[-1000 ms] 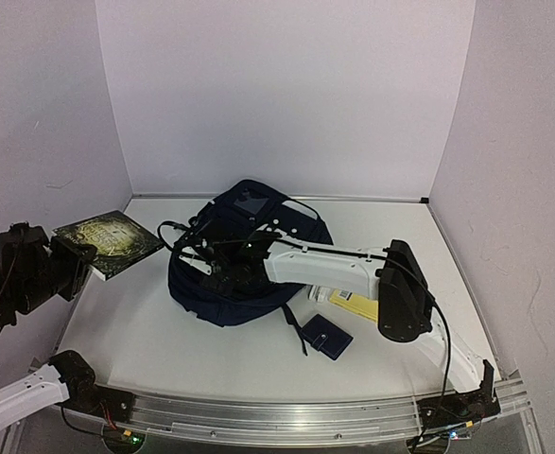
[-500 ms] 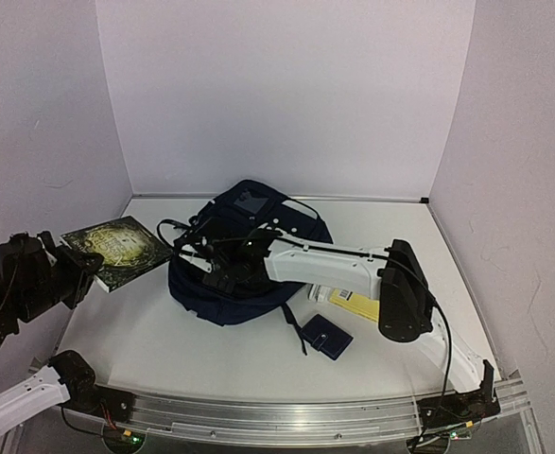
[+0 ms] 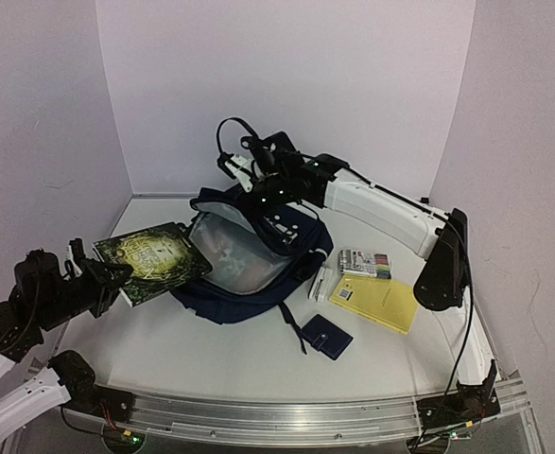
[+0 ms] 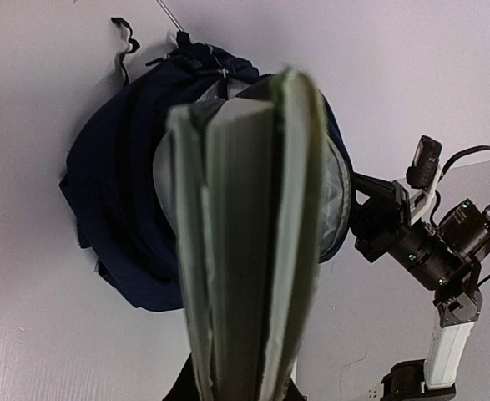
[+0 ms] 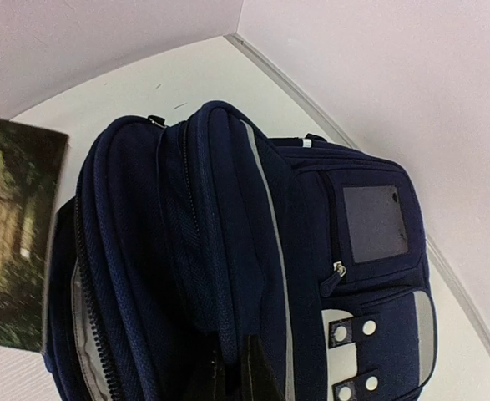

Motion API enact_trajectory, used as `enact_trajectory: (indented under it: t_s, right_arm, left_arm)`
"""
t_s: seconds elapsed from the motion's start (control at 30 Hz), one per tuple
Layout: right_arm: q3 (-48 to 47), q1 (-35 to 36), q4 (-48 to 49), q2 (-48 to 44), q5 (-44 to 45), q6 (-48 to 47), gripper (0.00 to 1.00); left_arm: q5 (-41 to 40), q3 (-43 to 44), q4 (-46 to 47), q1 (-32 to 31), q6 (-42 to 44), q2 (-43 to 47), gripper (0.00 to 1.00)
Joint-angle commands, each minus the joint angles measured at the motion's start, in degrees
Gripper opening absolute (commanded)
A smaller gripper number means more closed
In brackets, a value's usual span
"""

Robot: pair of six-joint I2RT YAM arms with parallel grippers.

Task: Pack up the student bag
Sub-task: Place the book in the student bag.

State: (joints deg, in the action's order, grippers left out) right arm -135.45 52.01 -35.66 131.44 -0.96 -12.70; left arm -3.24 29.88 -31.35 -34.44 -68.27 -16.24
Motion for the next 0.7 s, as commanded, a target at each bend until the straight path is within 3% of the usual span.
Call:
enact_trajectory:
  t_s: [0.0, 0.2, 0.33, 0.67]
  right_arm:
    - [-4.6, 1.2, 5.3, -3.7, -4.9, 3.8, 0.00]
    - [-7.3, 1.3, 5.7, -3.1, -6.0, 4.2, 0.00]
    - [-7.8, 1.3, 5.7, -2.9, -7.6, 5.3, 0.00]
    - [-8.7, 3.1, 5.7, -1.9, -11.1, 6.7, 0.00]
  left_arm:
    - [6.9, -5.2, 26.7, 0.0, -1.2, -3.5, 0.00]
    - [7.3, -7.5, 43.2, -0.1, -1.2, -18.4, 0.00]
    - [2.1, -8.9, 53.8, -0.1, -3.1, -26.7, 0.00]
    - [-2.0, -4.3, 78.9, -0.1, -4.6, -54.8, 0.00]
